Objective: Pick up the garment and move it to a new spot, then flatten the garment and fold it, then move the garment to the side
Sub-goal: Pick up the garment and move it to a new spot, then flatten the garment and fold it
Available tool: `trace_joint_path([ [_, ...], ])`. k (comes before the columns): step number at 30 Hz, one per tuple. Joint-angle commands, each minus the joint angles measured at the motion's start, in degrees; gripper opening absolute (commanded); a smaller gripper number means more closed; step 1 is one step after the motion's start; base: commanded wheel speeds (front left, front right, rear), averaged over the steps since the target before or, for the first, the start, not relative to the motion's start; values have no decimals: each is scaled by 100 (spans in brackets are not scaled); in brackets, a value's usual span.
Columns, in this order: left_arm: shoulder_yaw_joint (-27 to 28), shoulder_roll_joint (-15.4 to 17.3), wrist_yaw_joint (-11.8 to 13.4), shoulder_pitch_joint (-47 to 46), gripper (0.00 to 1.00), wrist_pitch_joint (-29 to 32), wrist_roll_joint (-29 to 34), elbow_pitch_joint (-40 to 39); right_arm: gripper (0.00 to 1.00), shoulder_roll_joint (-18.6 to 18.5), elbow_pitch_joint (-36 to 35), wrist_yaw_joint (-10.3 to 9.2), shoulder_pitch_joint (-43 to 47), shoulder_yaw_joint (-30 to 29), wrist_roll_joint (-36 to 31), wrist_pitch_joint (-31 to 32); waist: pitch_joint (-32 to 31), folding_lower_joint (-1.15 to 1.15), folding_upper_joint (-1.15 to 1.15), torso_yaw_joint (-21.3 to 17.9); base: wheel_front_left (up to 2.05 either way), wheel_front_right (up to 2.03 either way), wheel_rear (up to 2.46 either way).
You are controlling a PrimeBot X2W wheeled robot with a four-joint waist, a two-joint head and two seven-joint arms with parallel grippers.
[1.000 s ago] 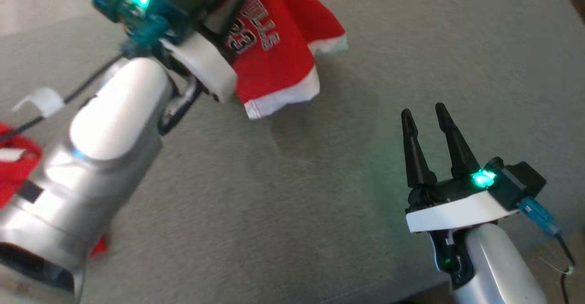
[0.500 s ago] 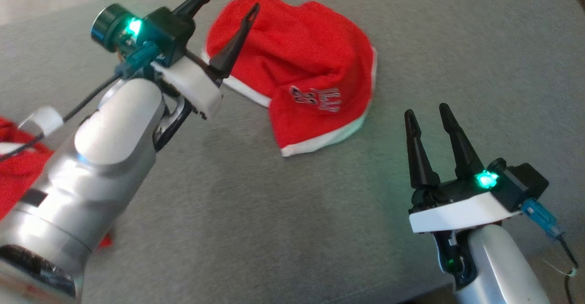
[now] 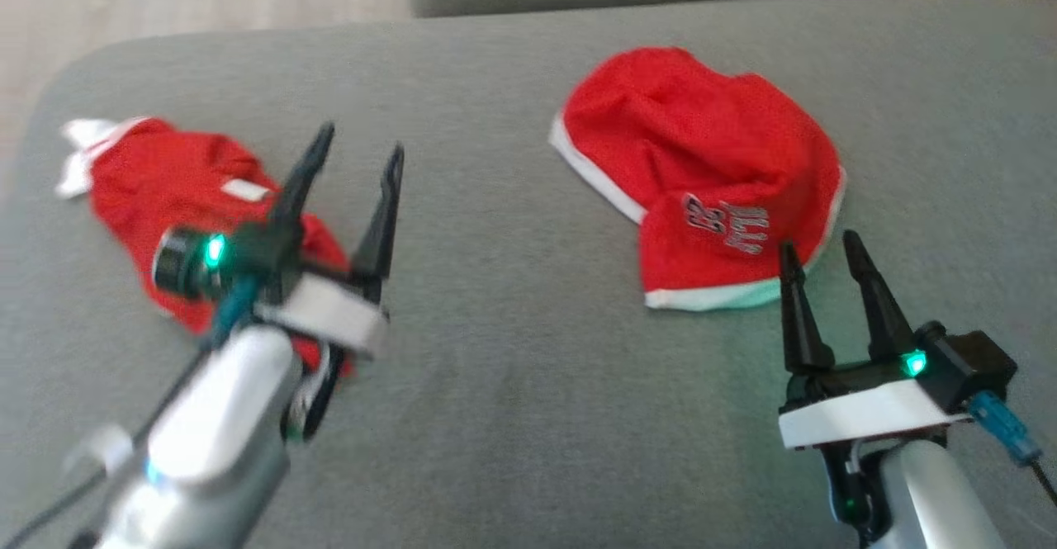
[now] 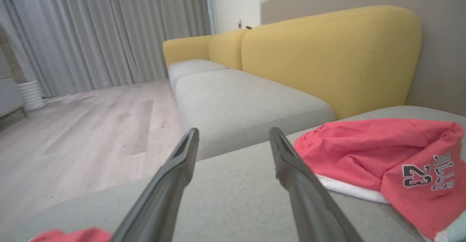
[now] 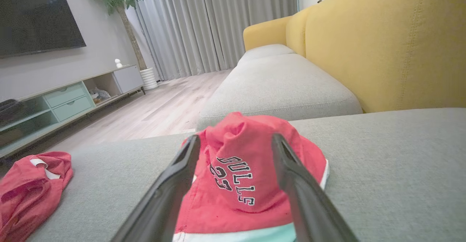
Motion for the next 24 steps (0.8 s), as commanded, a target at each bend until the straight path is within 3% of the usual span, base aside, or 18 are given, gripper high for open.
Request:
trace_joint_path([
  [1, 384, 214, 146, 190, 100, -66, 205, -440, 100, -20, -150, -4, -42, 37, -90, -54, -260, 1, 0, 442, 0, 0, 0],
  [7, 955, 56, 513, 1487, 100, -68, 565, -1134, 100, -20, -69, -4, 107, -121, -232, -54, -376, 1, 0, 615, 0, 0, 0],
  [11, 1263, -124, 566, 1977, 100, -68, 682, -1372, 100, -20, -55, -4, 154, -184, -246, -54, -391, 1, 0, 629, 0, 0, 0],
  [17, 1615, -394, 317, 2283, 100, -68, 1072, -1454, 100, -20, -38, -4, 120, -116, -395, -54, -325, 1, 0, 671, 0, 0, 0],
  [24, 1818, -645, -2, 2126, 100, -68, 1287, -1275, 100, -20, 897, -4, -292, 301, -1019, 196, -133, 1, 0, 833, 0, 0, 0],
])
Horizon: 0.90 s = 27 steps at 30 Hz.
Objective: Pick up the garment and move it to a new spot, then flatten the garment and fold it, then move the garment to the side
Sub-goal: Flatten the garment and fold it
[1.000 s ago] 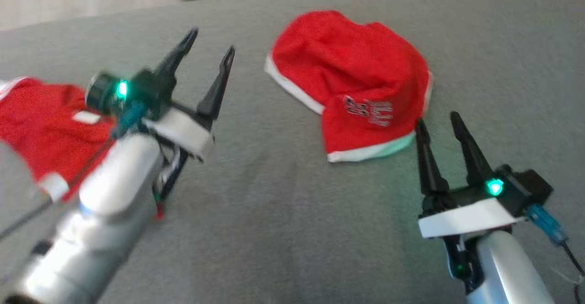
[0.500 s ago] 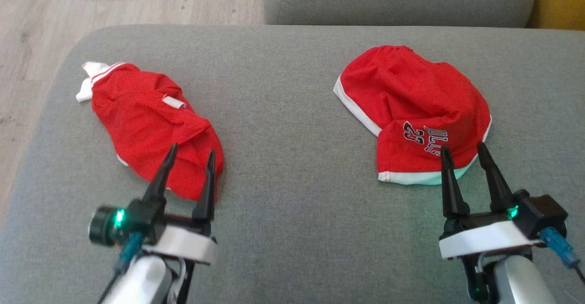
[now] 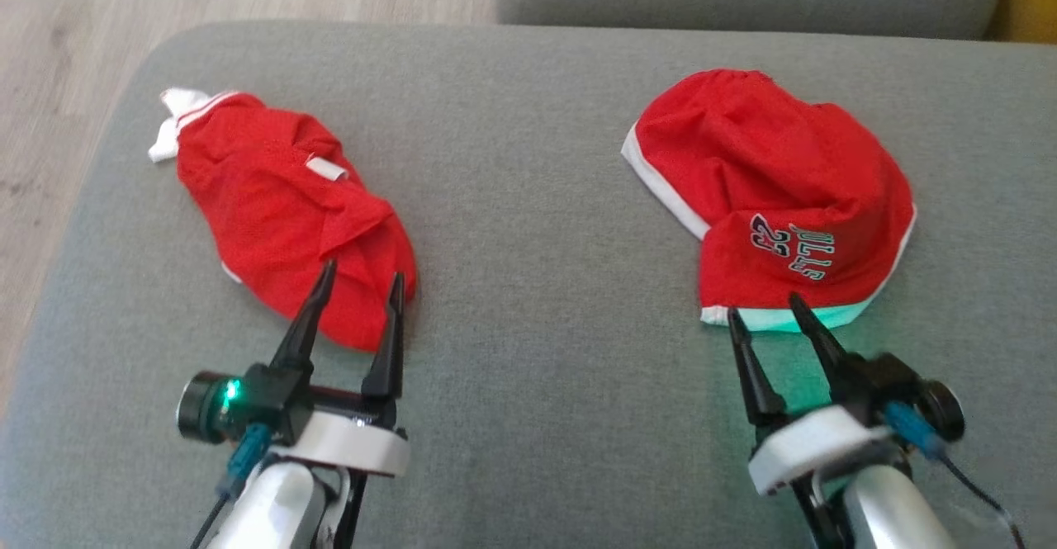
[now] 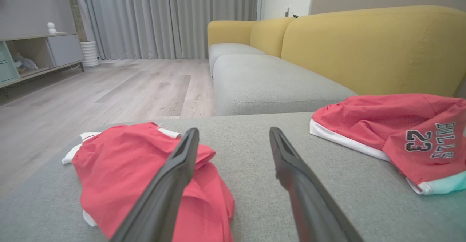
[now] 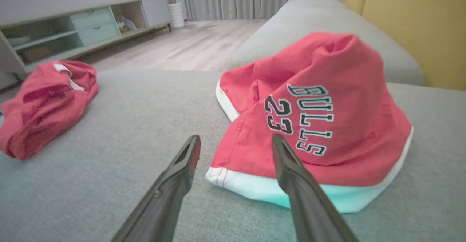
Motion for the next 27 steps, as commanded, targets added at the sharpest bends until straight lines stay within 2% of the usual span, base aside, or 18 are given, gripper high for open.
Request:
trace_joint_path([
  [1, 296, -8, -69, -332, 100, -37, 122, -147, 100, -26, 41, -4, -442, 162, -267, 176, 98, 0, 0, 80, 0, 0, 0],
  [10, 550, -346, -466, -455, 100, -37, 353, -107, 100, -26, 889, -4, -918, -8, -838, 1005, 430, 0, 0, 409, 0, 0, 0],
  [14, 660, -461, -621, -459, 100, -37, 440, -57, 100, -26, 1194, -4, -947, -109, -878, 1477, 442, 0, 0, 500, 0, 0, 0],
  [15, 696, -477, -645, -454, 100, -37, 465, -43, 95, -26, 1224, -4, -957, -115, -882, 1535, 432, 0, 0, 507, 0, 0, 0],
  [16, 734, -490, -667, -448, 100, -37, 490, -28, 77, -26, 1239, -4, -964, -116, -876, 1566, 413, 0, 0, 509, 0, 0, 0],
  [17, 773, -503, -683, -437, 100, -37, 514, -13, 7, -26, 1250, -4, -969, -128, -821, 1582, 388, 0, 0, 502, 0, 0, 0],
  [18, 809, -518, -698, -423, 100, -37, 538, 0, 0, -26, 1253, -4, -975, -134, -749, 1573, 353, 0, 0, 493, 0, 0, 0],
  [27, 971, -638, -861, -319, 100, -37, 745, 91, 0, -26, 874, -4, -1174, 171, -80, 1017, 26, 0, 0, 308, 0, 0, 0],
])
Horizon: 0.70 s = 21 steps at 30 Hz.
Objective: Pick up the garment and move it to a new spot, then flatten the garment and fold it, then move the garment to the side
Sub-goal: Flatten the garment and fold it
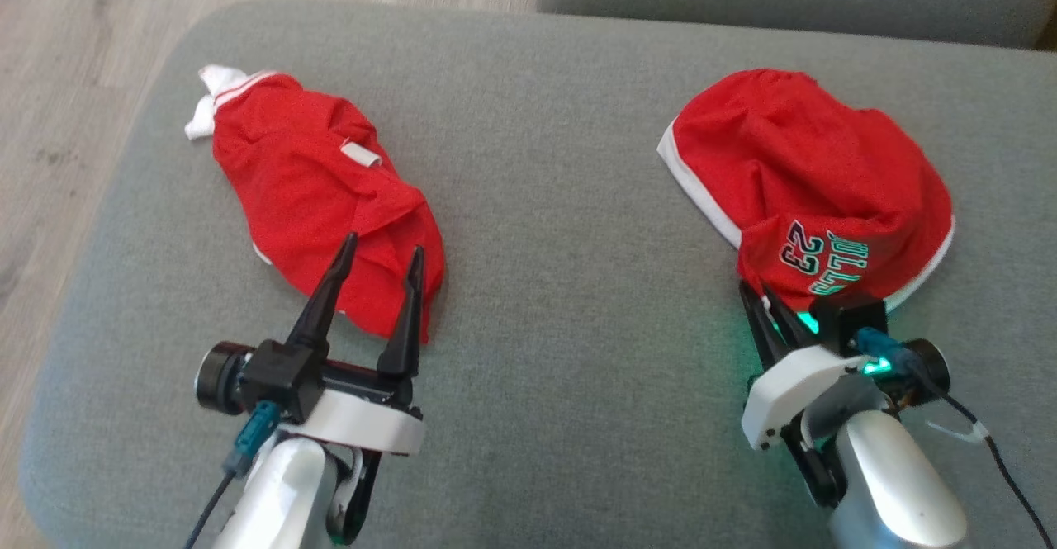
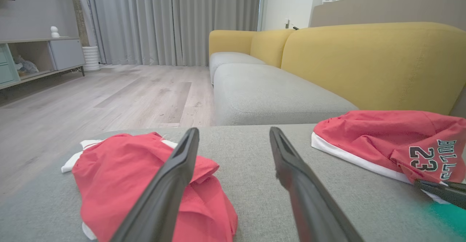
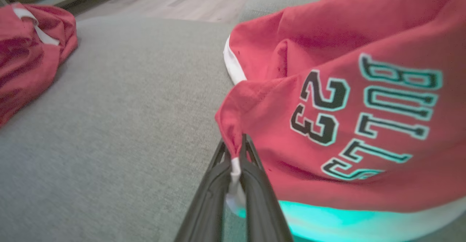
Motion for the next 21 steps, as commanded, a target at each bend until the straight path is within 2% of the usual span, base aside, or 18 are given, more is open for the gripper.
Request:
trace_joint_path([
  [1, 244, 17, -26, -124, 100, -37, 51, -158, 0, -12, -239, -4, -161, 178, 100, -107, -89, 0, 0, -45, 0, 0, 0],
  [2, 184, -22, -112, -80, 100, -37, 80, -137, 0, -12, -355, -4, -261, 247, 309, -180, -160, 0, 0, -56, 0, 0, 0],
  [8, 132, -122, -191, 6, 100, -37, 121, -91, 0, -12, -594, -4, -789, 535, 672, -71, -277, 0, 0, 10, 0, 0, 0],
  [12, 149, -164, -223, 8, 100, -37, 162, -65, 0, -12, -633, -4, -1570, 721, 1118, 186, -389, 0, 0, 109, 0, 0, 0],
  [15, 195, -179, -233, 20, 100, -37, 197, -42, 0, -12, -549, -4, -2370, 825, 1739, 276, -474, 0, 0, 187, 0, 0, 0],
  [19, 276, -190, -234, 92, 100, -37, 233, -30, 0, -12, -209, -4, -3470, 531, 2649, 8, -582, 0, 0, 209, 0, 0, 0],
  [21, 326, -192, -225, 145, 100, -37, 252, -37, 0, -12, 140, -4, -3933, 222, 2804, -253, -617, 0, 0, 175, 0, 0, 0],
])
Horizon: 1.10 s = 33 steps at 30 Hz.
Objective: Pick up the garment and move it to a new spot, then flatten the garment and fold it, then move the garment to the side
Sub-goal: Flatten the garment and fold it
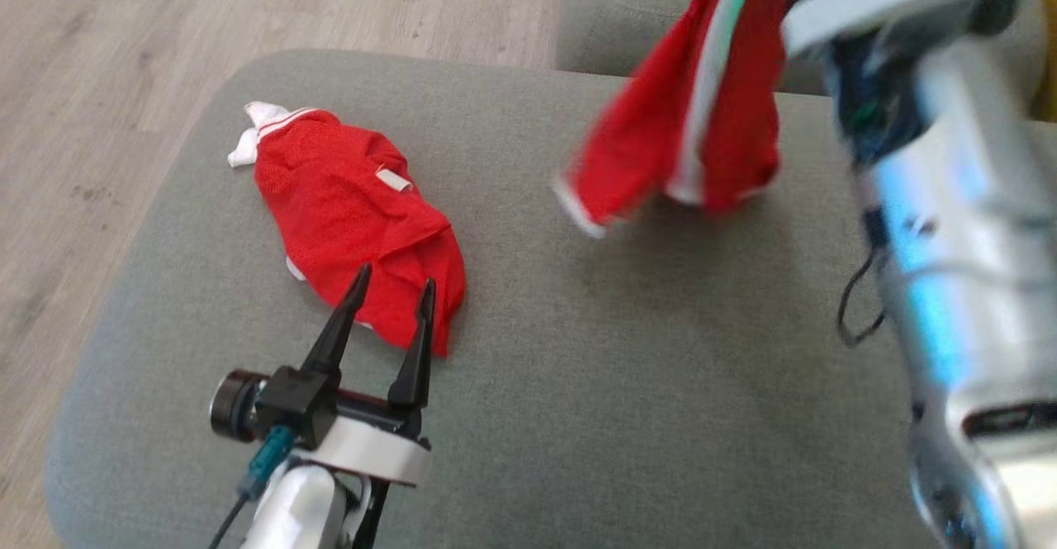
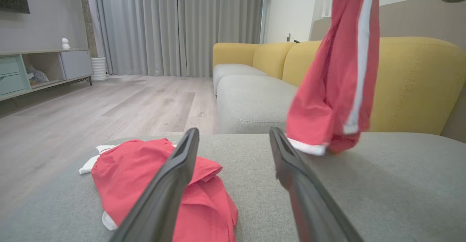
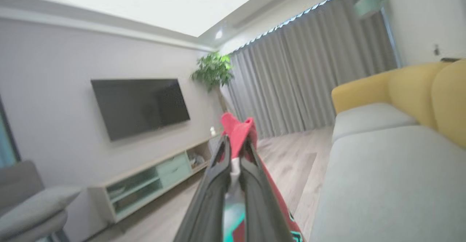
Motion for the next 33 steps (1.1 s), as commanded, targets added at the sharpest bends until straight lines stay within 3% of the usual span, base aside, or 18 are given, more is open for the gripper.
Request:
trace_joint_path([
  [1, 248, -7, 29, -74, 100, -37, 57, -182, 0, 17, 10, -4, -277, -104, -41, -156, -21, 1, 0, -52, 0, 0, 0],
  [6, 372, -11, 57, 58, 100, -37, 86, -267, 0, 17, 1067, -4, -393, -1053, -440, -497, -11, 1, 0, -299, 0, 0, 0],
  [11, 432, 0, 25, 90, 100, -37, 129, -310, 0, 8, 1725, -4, 585, -2126, -1169, -633, 67, 1, 0, -586, 0, 0, 0],
  [17, 448, 10, -20, 27, 100, -37, 194, -326, 0, -47, 1635, -4, 1931, -3512, -1920, -712, 179, 1, 0, -910, 0, 0, 0],
  [21, 503, -1, -17, 19, 100, -37, 205, -351, 0, 3, 1197, -4, 2474, -3985, -2276, -448, 205, 1, 0, -1082, 0, 0, 0],
  [22, 509, -2, -22, 25, 100, -37, 209, -351, 38, 9, 1067, -4, 2580, -4022, -2385, -393, 207, 1, 0, -1116, 0, 0, 0],
  [23, 507, -4, -30, 25, 100, -37, 214, -346, 100, 12, 1019, -4, 2646, -3981, -2376, -311, 207, 1, 0, -1132, 0, 0, 0],
  [28, 482, -22, -58, 13, 100, -37, 229, -312, 100, 15, 647, -4, 2832, -3635, -2460, -457, 170, 1, 0, -1157, 0, 0, 0],
  [33, 475, -43, -81, 16, 100, -37, 231, -285, 100, 16, -14, -4, 3051, -2491, -2143, -747, 113, 1, 0, -1125, 0, 0, 0],
])
